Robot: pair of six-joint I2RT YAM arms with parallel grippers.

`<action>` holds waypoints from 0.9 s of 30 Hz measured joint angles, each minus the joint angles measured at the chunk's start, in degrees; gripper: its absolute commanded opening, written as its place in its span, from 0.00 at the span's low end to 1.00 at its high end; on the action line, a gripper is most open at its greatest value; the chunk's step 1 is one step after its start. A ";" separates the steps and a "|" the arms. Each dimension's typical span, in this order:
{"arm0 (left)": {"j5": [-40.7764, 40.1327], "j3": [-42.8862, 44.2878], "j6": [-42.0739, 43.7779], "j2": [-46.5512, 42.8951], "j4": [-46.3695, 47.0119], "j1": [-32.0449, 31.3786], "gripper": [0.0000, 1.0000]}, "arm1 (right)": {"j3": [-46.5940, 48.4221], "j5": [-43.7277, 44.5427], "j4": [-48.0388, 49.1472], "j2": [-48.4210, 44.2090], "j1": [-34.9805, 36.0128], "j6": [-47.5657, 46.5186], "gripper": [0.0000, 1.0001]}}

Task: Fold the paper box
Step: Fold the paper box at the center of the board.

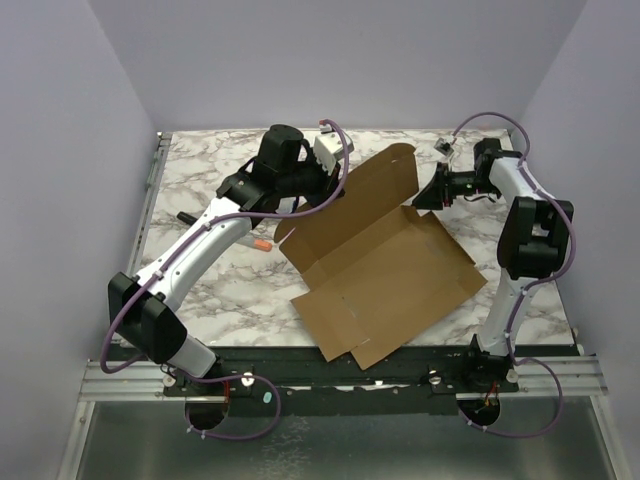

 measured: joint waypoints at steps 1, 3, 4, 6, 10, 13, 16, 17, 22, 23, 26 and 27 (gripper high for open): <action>-0.02 0.00 0.13 -0.04 -0.02 0.00 0.00 | 0.24 -0.04 -0.50 0.20 0.07 -0.37 0.42; 0.00 0.00 0.63 -0.20 0.00 0.00 0.00 | 0.66 -0.04 -1.33 0.59 0.11 -0.87 0.45; 0.00 0.00 0.79 -0.33 0.00 0.00 0.00 | 0.76 -0.02 -1.49 0.79 0.11 -1.07 0.46; 0.04 0.00 1.20 -0.66 0.00 0.00 0.00 | 0.76 0.00 -1.73 1.14 0.15 -1.18 0.50; 0.37 -0.48 2.16 -1.92 0.22 0.00 0.00 | 0.76 0.00 -1.70 1.92 0.37 -1.01 0.58; 1.03 -1.42 2.91 -3.19 0.55 0.00 0.00 | 0.76 -0.09 -1.68 2.23 0.48 -1.11 0.59; 1.95 -2.86 3.72 -4.57 1.36 0.00 0.00 | 0.76 -0.52 -1.86 2.47 0.57 -1.68 0.59; 2.36 -3.78 4.04 -5.20 2.01 0.00 0.00 | 0.76 -0.90 -2.21 2.58 0.66 -2.23 0.58; 3.72 -6.34 4.57 -7.02 3.72 0.00 0.00 | 2.89 -3.96 -8.61 4.59 1.49 -8.96 0.55; 4.09 -6.93 4.63 -7.48 4.22 0.00 0.00 | 3.56 -4.63 -10.21 5.14 1.62 -10.60 0.54; 4.74 -8.24 4.72 -8.39 5.49 0.00 0.00 | 5.35 -6.60 -15.85 6.73 1.97 -16.37 0.50; 4.94 -8.52 4.72 -8.52 5.86 0.00 0.00 | 5.66 -7.21 -17.33 7.02 1.99 -17.75 0.49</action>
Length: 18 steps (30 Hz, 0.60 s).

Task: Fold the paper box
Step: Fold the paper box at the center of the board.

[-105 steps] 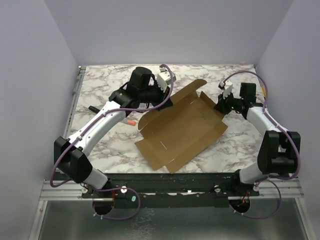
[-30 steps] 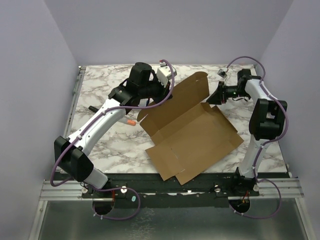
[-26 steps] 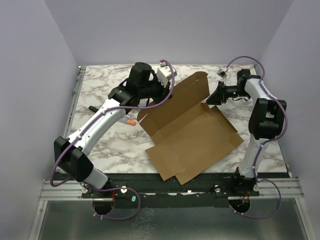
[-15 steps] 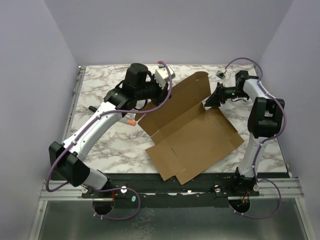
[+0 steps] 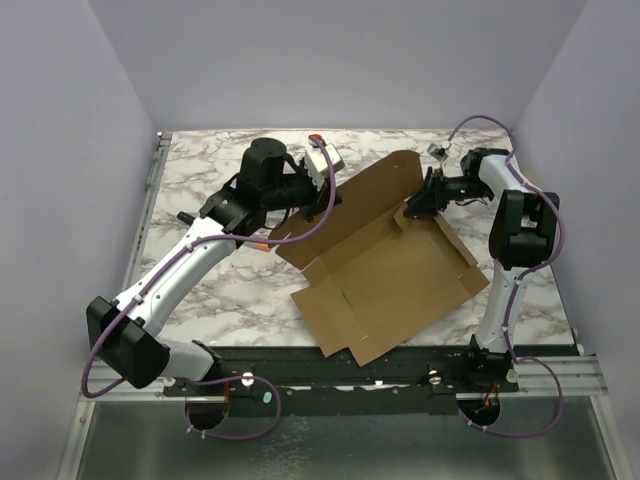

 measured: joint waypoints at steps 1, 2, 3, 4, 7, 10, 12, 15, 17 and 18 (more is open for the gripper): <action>0.31 -0.26 0.00 -0.17 0.48 0.00 0.00 | 0.02 -0.48 -1.03 0.15 0.02 -1.18 0.47; 0.48 -0.42 0.00 -0.31 0.79 0.00 0.00 | 0.02 -0.74 -2.01 0.20 0.09 -2.19 0.45; 0.68 -0.74 0.00 -0.55 1.25 0.00 0.00 | 0.02 -0.96 -2.80 0.20 0.09 -3.08 0.41; 0.76 -0.96 0.00 -0.76 1.49 0.00 0.00 | 0.02 -1.27 -3.43 0.20 0.11 -3.82 0.37; 0.81 -1.29 0.00 -1.22 2.01 0.00 0.00 | 0.02 -2.16 -4.76 0.20 0.31 -5.51 0.19; 0.79 -1.84 0.20 -1.55 2.60 0.00 0.00 | 0.02 -3.13 -5.53 0.15 0.76 -6.71 0.01; 0.72 -1.99 0.42 -1.77 2.69 0.11 0.00 | 0.02 -3.37 -5.68 0.15 0.85 -7.30 0.00; 0.72 -2.23 0.63 -2.08 2.78 0.11 0.00 | 0.00 -3.63 -5.99 0.04 0.83 -7.76 0.00; 0.70 -2.38 0.74 -2.29 2.93 0.13 0.00 | -0.02 -3.82 -5.99 -0.09 0.83 -7.93 0.00; 0.66 -2.54 0.81 -2.40 3.06 0.13 0.00 | -0.07 -3.89 -5.97 -0.20 0.83 -7.89 0.00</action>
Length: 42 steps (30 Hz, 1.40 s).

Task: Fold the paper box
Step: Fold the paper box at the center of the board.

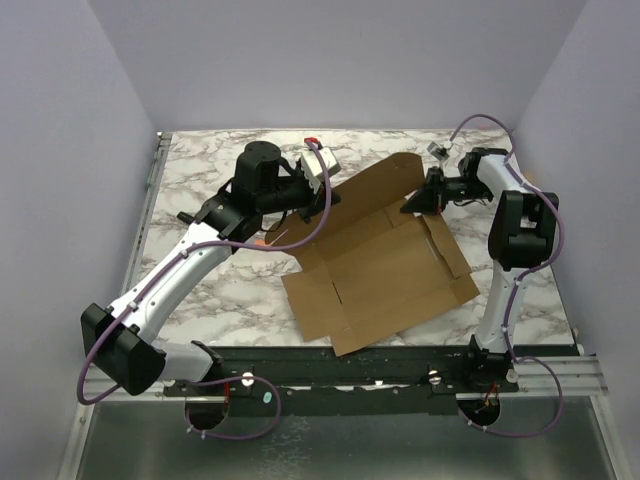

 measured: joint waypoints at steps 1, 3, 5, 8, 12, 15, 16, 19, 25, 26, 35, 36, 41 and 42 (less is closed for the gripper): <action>-0.02 0.00 0.04 -0.09 0.04 0.00 0.00 | -0.07 -0.02 0.28 -0.11 0.00 0.42 0.00; -0.09 -0.02 0.04 -0.13 0.09 0.00 0.00 | -0.46 -0.11 1.84 -0.46 0.00 2.25 0.25; -0.17 -0.31 0.07 -0.20 0.39 0.00 0.00 | -0.94 0.07 3.96 -0.90 0.02 5.35 0.49; -0.39 -1.40 0.37 -0.52 1.57 -0.02 0.00 | -1.27 2.49 8.35 -1.55 0.07 10.14 0.64; -1.92 -3.30 1.70 -1.55 2.54 -0.02 0.00 | -4.98 7.87 17.07 -5.33 0.13 18.34 0.72; -2.97 -4.24 2.71 -2.12 2.69 -0.02 0.00 | -7.69 11.58 23.30 -9.70 0.00 24.79 0.73; -3.28 -4.50 3.15 -2.23 2.69 -0.02 0.00 | -7.80 12.61 24.94 -10.88 -0.09 26.64 0.73; -4.09 -4.61 3.96 -2.25 2.67 -0.02 0.00 | -7.85 14.78 29.07 -13.68 -1.09 30.99 0.76; -4.44 -4.61 4.90 -2.25 2.62 -0.02 0.00 | -10.99 17.55 33.16 -17.49 -5.14 35.26 0.77; -4.44 -4.61 5.03 -2.25 2.62 -0.02 0.00 | -12.07 18.03 33.59 -18.10 -5.79 35.67 0.77; -5.79 -4.59 5.42 -2.27 2.60 -0.15 0.00 | -23.32 21.62 34.21 -24.04 -7.34 36.65 0.98; -6.14 -4.59 5.42 -2.27 2.58 -0.22 0.00 | -24.24 22.25 34.10 -25.00 -7.26 36.68 0.99; -8.79 -3.52 5.38 -2.12 1.57 -1.75 0.00 | -27.56 28.00 35.34 -30.14 -6.78 37.55 0.99; -9.22 -3.21 5.35 -2.05 1.51 -2.10 0.00 | -28.55 29.73 36.15 -31.28 -6.56 37.83 0.98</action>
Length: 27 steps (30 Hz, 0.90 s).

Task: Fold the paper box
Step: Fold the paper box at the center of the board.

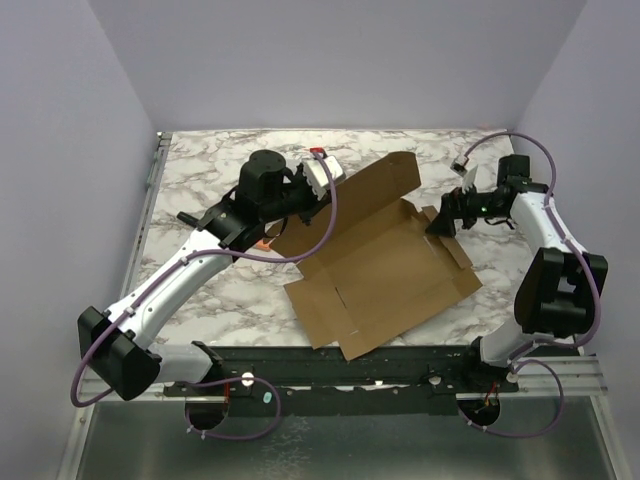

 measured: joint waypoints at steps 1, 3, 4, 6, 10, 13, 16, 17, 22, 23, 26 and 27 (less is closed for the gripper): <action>-0.57 0.46 -0.02 0.13 -0.20 -0.52 0.00 | -1.05 1.73 0.79 -1.07 0.33 0.37 0.96; -1.90 1.33 -0.24 0.55 -0.35 -1.57 0.00 | -3.15 5.03 2.60 -2.99 1.36 1.05 0.91; -2.54 1.64 -0.35 0.74 -0.35 -1.95 0.00 | -4.20 6.75 3.48 -3.85 2.05 1.38 0.88; -3.69 2.23 -0.55 1.16 -0.61 -2.69 0.00 | -6.36 10.34 5.57 -5.20 3.69 1.95 0.77; -6.38 2.49 -0.79 1.60 -1.16 -3.74 0.00 | -9.49 15.85 8.44 -6.91 5.49 3.10 0.67; -8.13 2.95 -0.72 1.90 -1.57 -4.13 0.00 | -9.84 18.53 9.57 -8.31 5.49 3.80 0.67; -10.08 3.65 -0.39 2.10 -1.97 -4.46 0.00 | -9.84 19.85 10.47 -10.03 5.44 4.22 0.61; -10.54 3.93 -0.28 2.19 -2.08 -4.50 0.00 | -9.84 20.04 10.62 -10.45 5.44 4.35 0.56; -12.90 5.66 0.37 3.28 -2.51 -5.14 0.00 | -9.79 20.83 11.67 -10.29 5.44 5.33 0.36; -13.29 6.05 0.52 3.65 -2.73 -5.25 0.00 | -9.68 20.98 11.89 -10.14 5.44 5.51 0.31; -14.40 6.86 1.07 4.72 -3.23 -5.62 0.00 | -8.90 21.68 12.85 -9.33 5.42 5.92 0.13; -14.80 7.08 1.25 5.09 -3.43 -5.73 0.00 | -8.68 22.03 13.46 -9.05 5.44 6.05 0.09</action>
